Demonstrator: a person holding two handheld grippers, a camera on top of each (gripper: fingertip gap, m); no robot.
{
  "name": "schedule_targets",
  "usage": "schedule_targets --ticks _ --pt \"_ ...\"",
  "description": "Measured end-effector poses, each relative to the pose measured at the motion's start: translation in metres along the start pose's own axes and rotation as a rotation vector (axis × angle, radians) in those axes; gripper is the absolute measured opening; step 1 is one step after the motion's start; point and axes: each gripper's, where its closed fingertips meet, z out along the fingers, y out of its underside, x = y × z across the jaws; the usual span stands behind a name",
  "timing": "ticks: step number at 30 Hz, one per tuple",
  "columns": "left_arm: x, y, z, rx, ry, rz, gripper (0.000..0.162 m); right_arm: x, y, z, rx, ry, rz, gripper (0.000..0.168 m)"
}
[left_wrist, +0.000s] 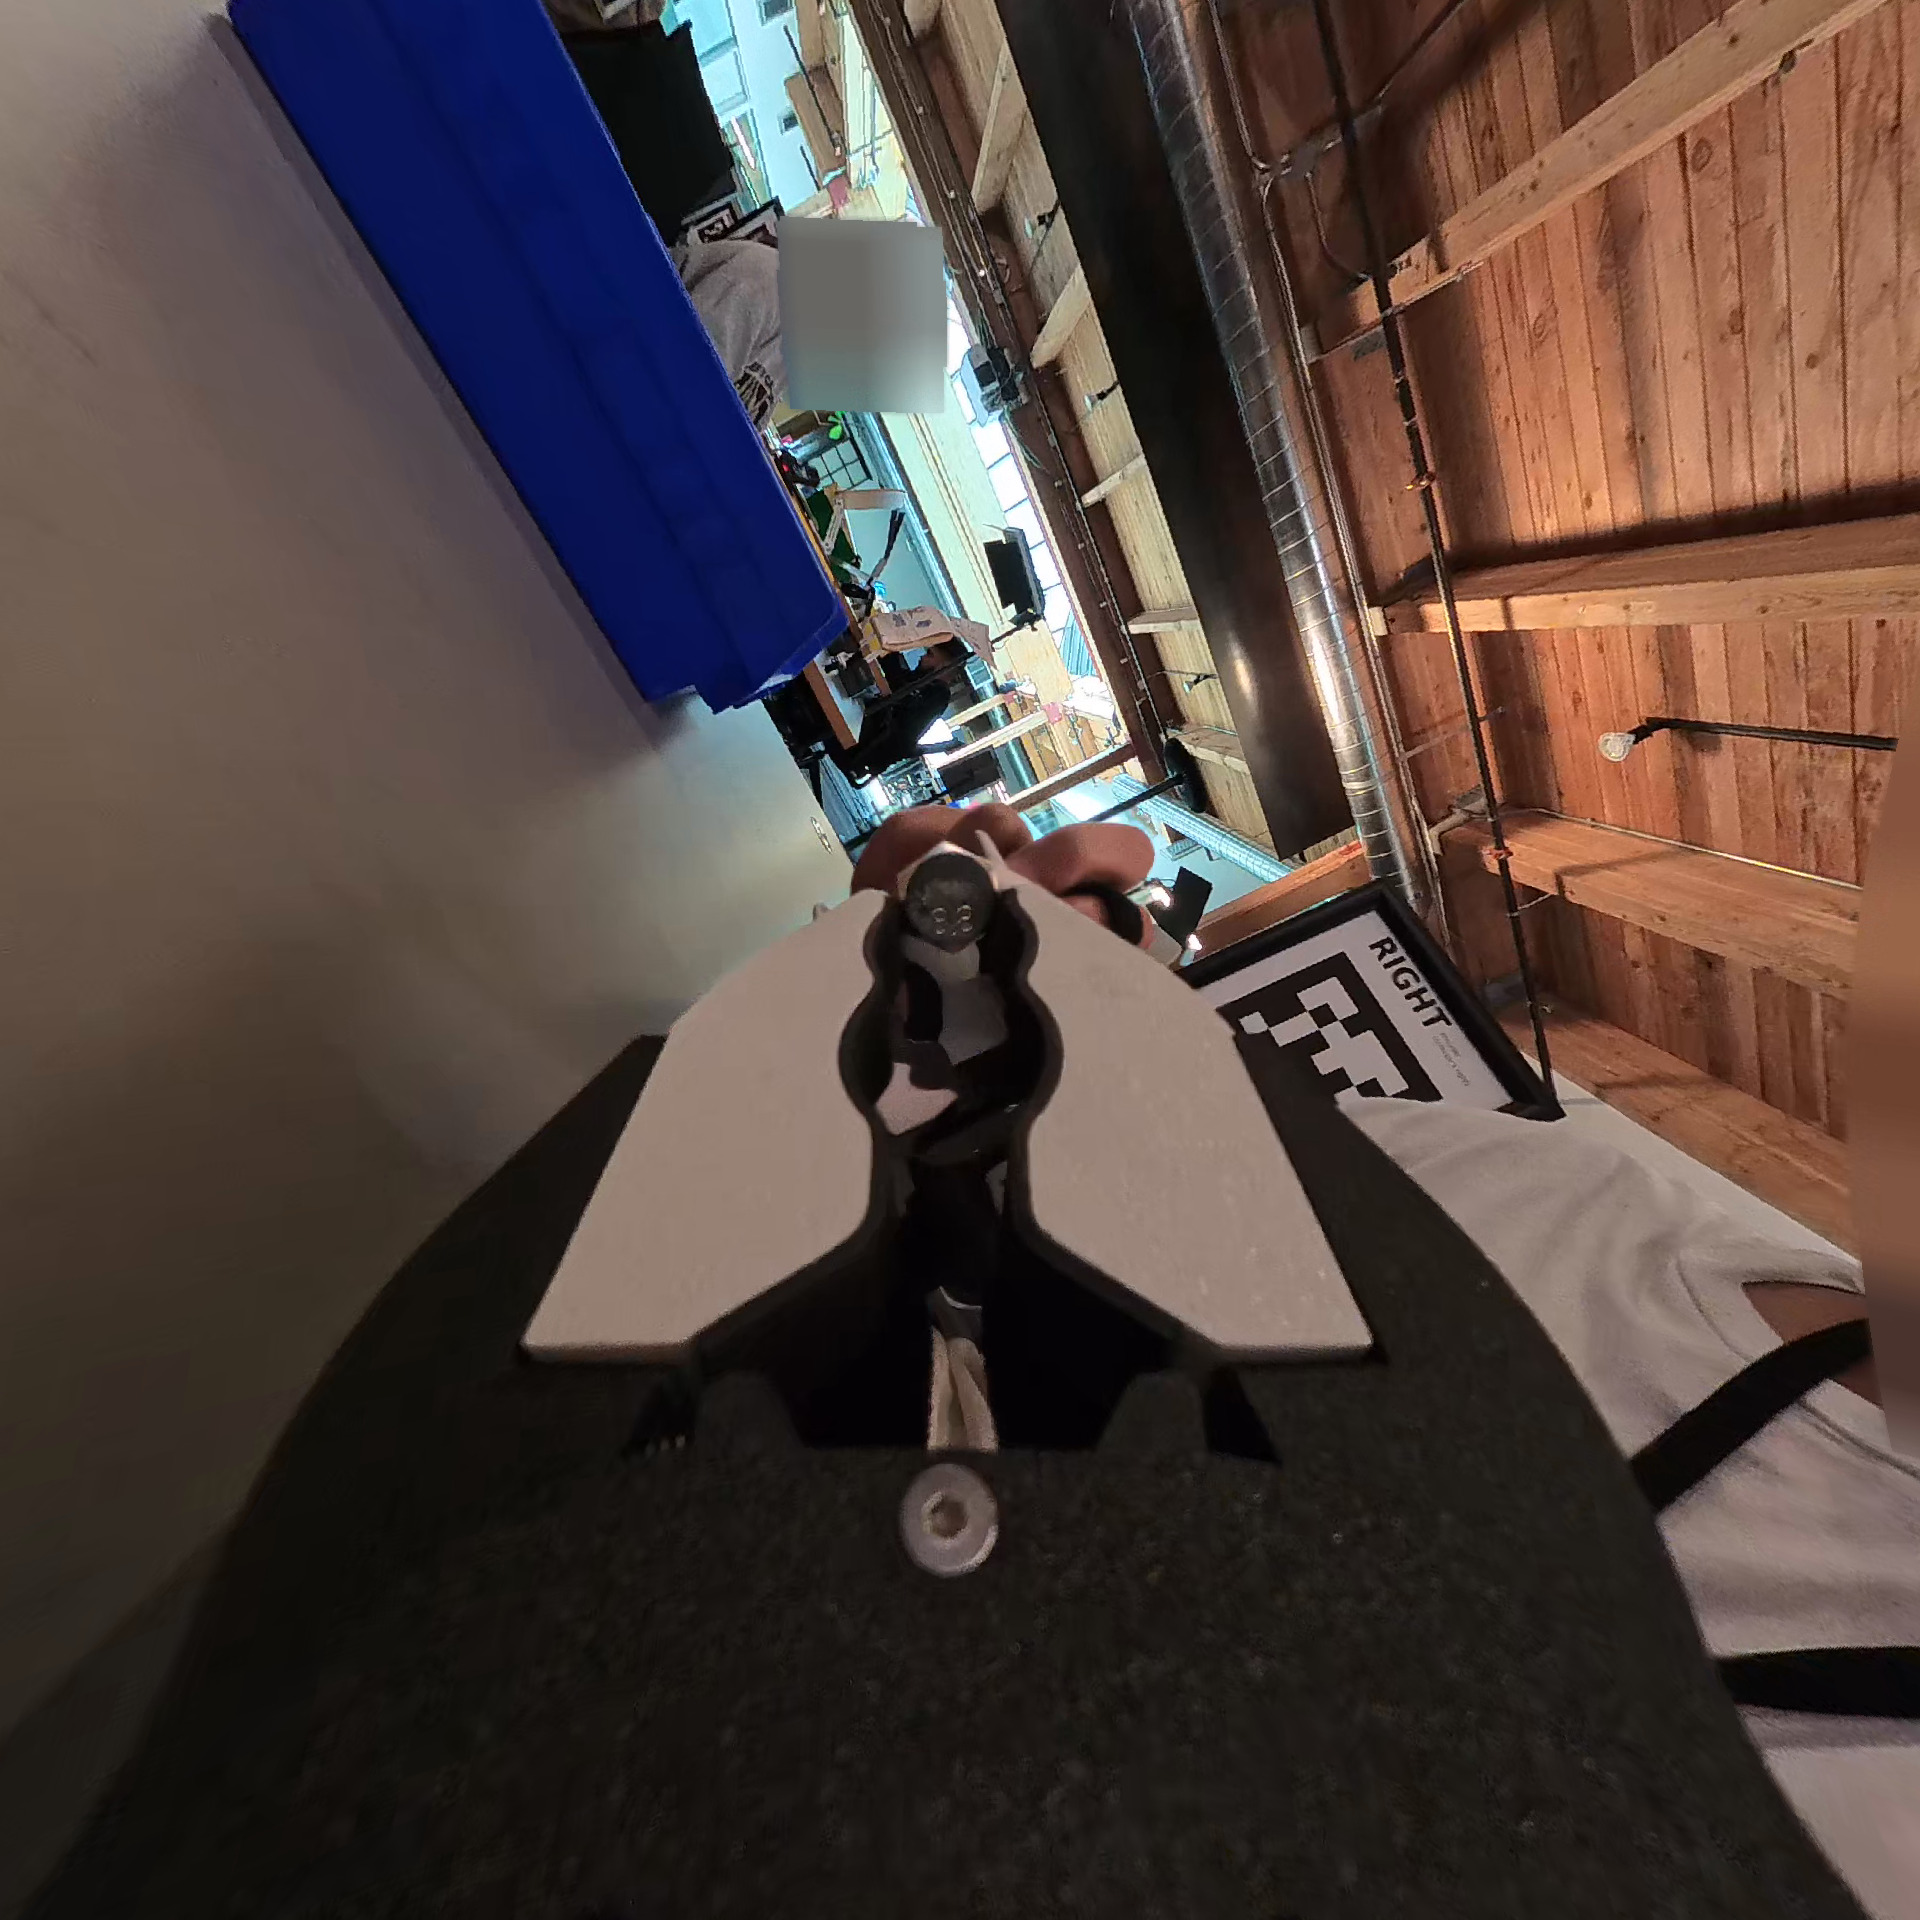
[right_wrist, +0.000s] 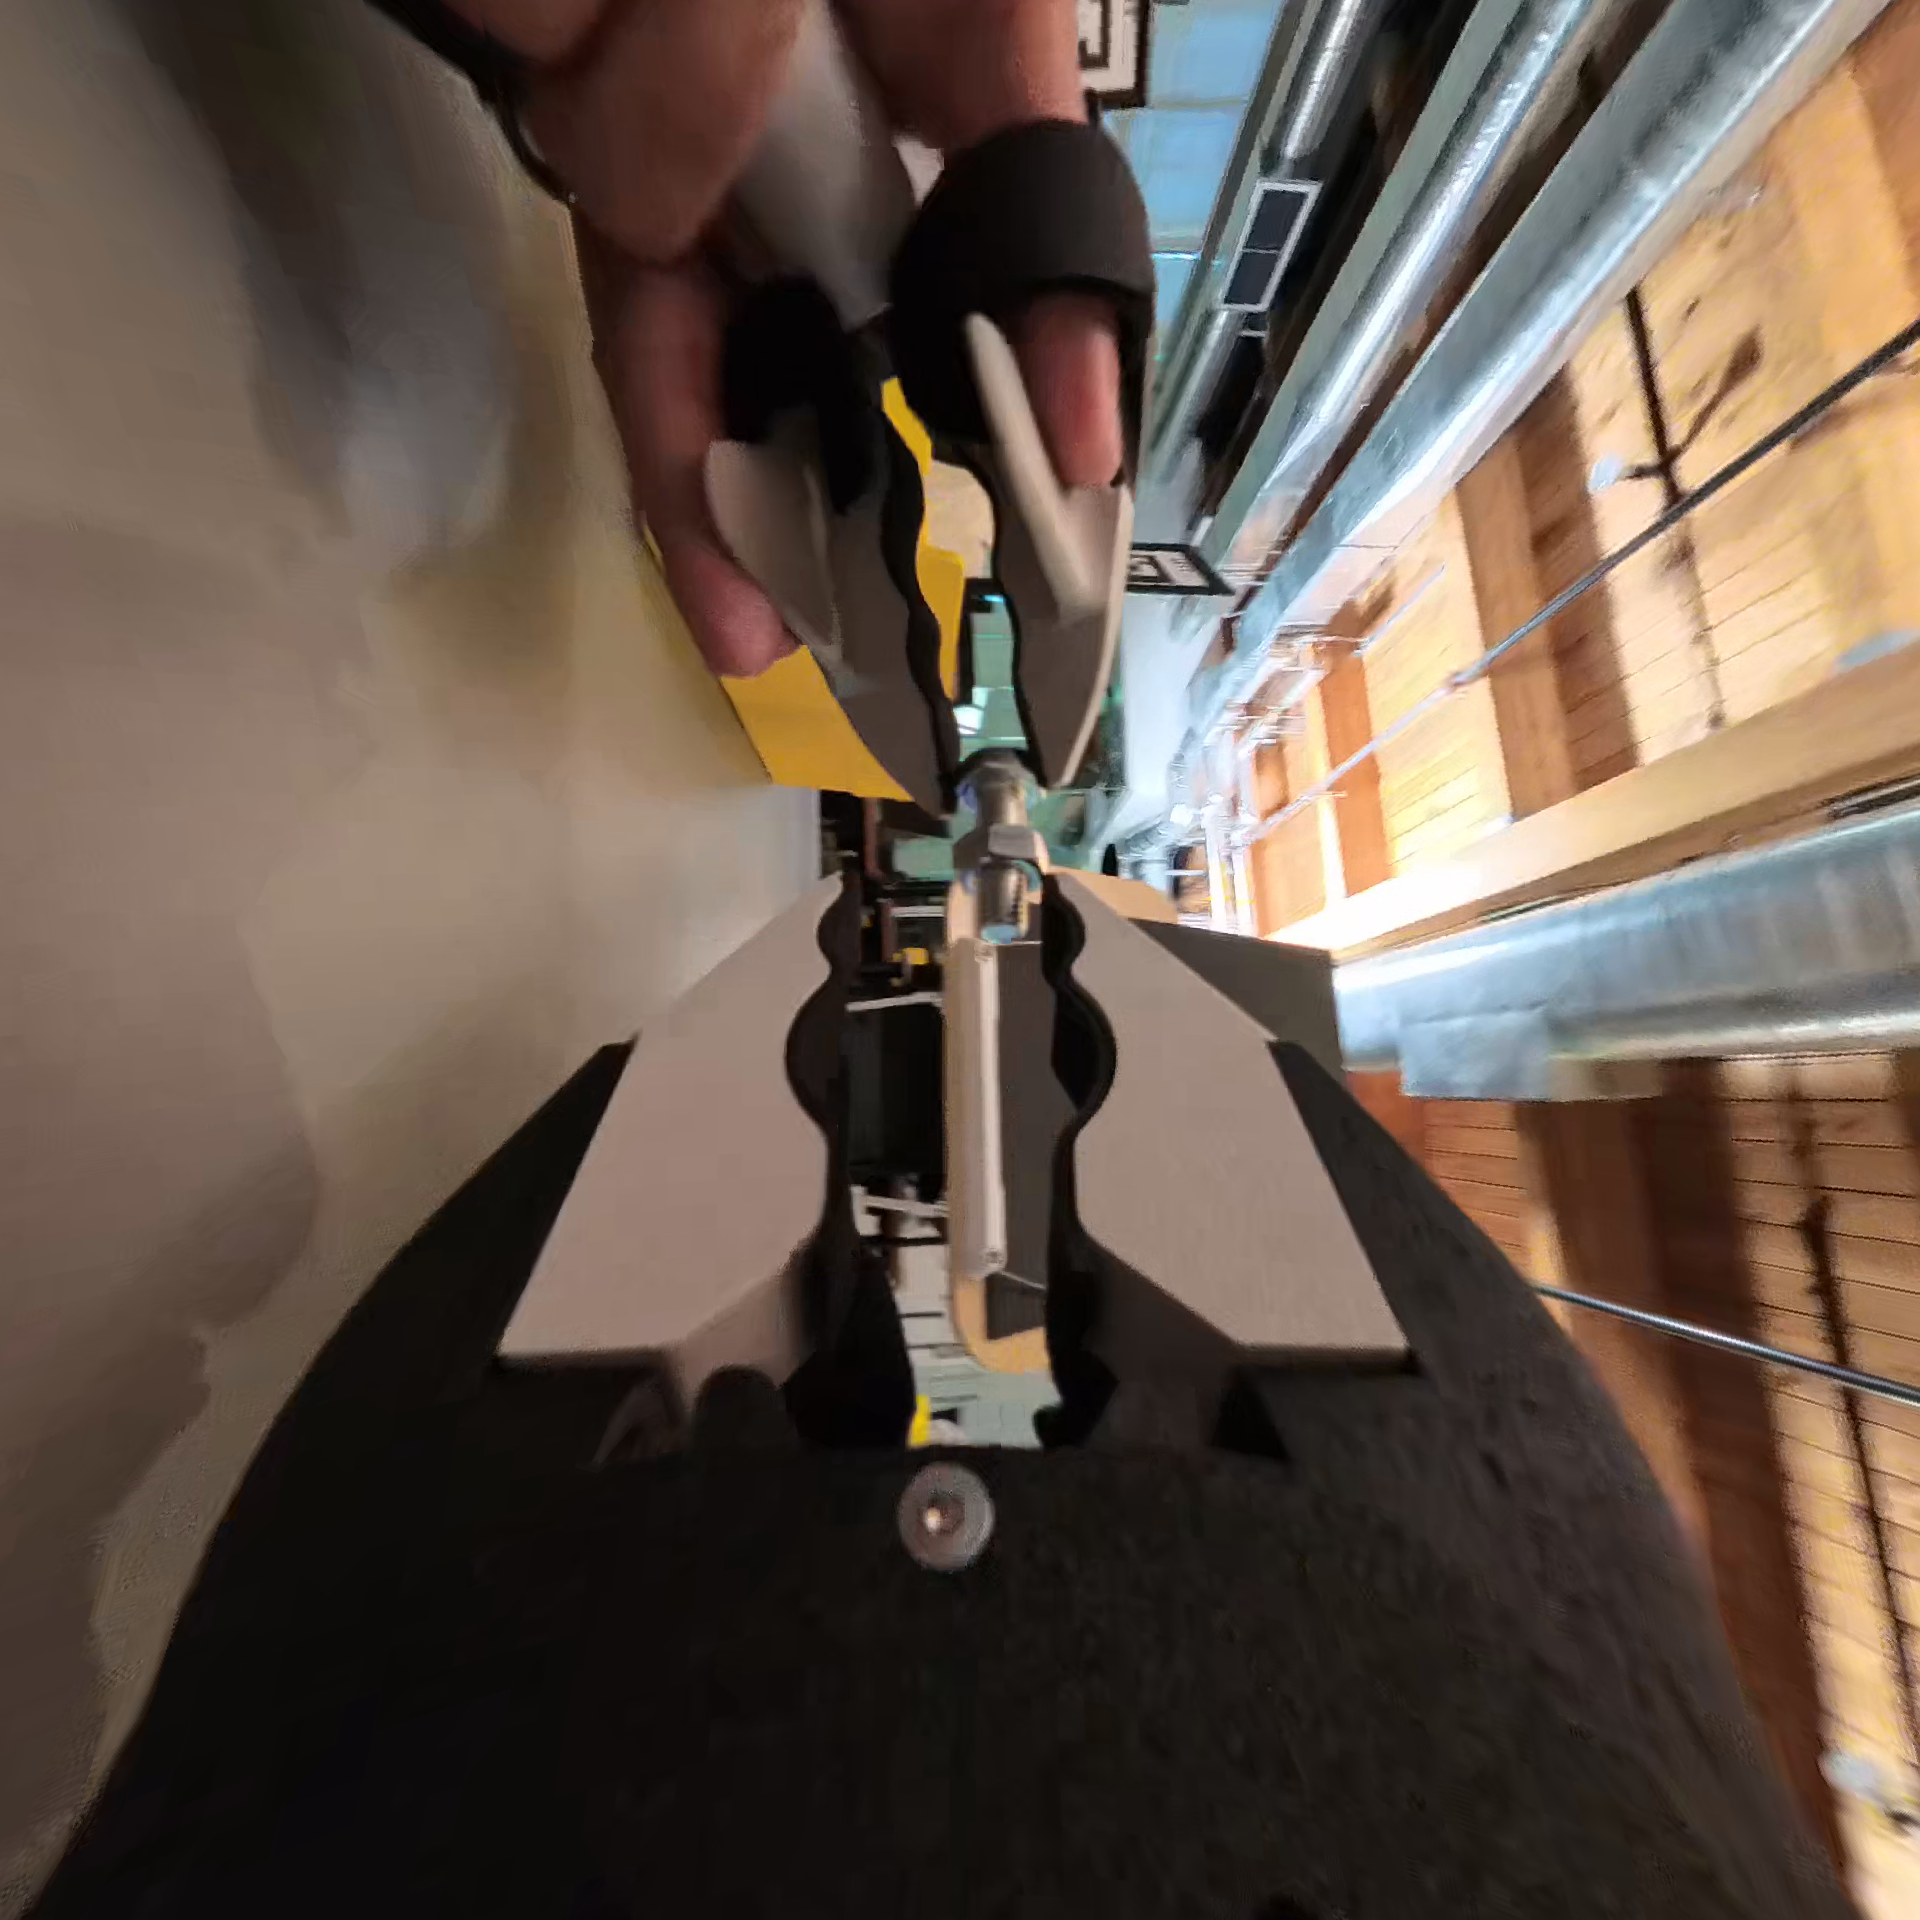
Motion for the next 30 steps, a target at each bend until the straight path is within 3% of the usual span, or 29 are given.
schedule_targets --ticks 5,17,20,22,24,30 --pt "0.003 0.003 0.0 -0.019 0.032 -0.032 0.016 0.012 0.003 0.001 -0.032 0.119 -0.124 0.014" --pt "0.003 0.009 0.004 -0.054 0.019 -0.01 0.017 0.006 -0.005 -0.004 0.033 0.026 0.042 0.025" --pt "0.0 0.009 0.003 -0.062 0.001 0.003 0.017 0.007 -0.004 -0.003 0.03 0.003 0.131 0.017" --pt "0.001 0.008 0.003 -0.056 -0.002 0.02 0.017 0.008 -0.003 -0.002 0.029 -0.047 0.292 0.016" --pt "0.003 0.007 0.003 -0.057 -0.005 0.044 0.017 0.008 -0.004 -0.001 0.043 -0.15 0.574 0.017" --pt "0.005 0.001 0.0 -0.039 -0.013 0.102 0.017 0.009 -0.008 0.004 0.155 -0.69 1.756 0.016"
